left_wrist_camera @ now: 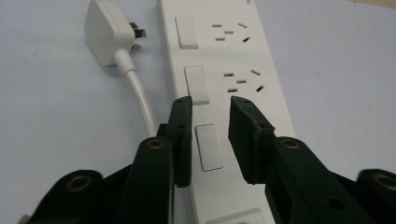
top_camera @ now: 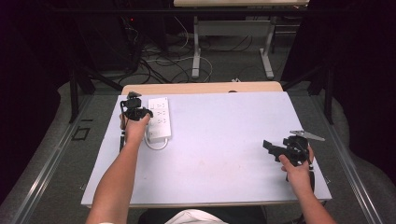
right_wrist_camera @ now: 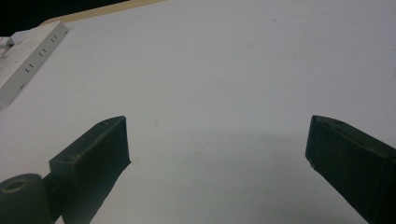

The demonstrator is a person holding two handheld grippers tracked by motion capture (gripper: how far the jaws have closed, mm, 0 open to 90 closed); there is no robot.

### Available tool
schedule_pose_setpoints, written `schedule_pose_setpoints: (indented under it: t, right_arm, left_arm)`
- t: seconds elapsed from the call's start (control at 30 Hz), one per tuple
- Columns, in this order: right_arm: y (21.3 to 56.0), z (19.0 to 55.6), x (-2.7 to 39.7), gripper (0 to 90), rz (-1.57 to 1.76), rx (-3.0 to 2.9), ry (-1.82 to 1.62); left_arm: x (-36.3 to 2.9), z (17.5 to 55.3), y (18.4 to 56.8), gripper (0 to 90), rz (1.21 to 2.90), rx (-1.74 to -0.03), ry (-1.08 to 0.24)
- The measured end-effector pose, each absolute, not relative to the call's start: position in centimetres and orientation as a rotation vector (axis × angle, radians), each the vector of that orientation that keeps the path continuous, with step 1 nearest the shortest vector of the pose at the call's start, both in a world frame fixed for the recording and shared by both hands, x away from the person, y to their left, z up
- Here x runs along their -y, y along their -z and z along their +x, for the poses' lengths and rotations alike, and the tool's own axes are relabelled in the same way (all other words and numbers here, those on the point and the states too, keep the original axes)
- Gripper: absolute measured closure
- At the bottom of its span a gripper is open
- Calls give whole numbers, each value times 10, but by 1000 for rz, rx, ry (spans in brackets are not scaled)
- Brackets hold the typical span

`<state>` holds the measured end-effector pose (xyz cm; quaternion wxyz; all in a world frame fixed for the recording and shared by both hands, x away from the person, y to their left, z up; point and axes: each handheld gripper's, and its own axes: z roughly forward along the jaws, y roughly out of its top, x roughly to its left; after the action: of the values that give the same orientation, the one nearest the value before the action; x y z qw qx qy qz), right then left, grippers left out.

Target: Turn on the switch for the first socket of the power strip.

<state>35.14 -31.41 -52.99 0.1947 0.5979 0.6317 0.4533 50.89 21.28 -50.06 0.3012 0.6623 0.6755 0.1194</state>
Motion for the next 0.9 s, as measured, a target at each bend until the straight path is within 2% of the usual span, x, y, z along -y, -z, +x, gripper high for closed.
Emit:
schedule_pose_setpoints:
  t: [0.5, 0.9]
  right_arm:
    - [528, 352, 311, 64, 1682, -1772, -1270]
    - [530, 354, 311, 65, 1671, -1773, -1282]
  left_arm:
    - [-203, 498, 485, 494, 1757, -1647, -397]
    - [-207, 482, 468, 406, 1738, -1531, -381]
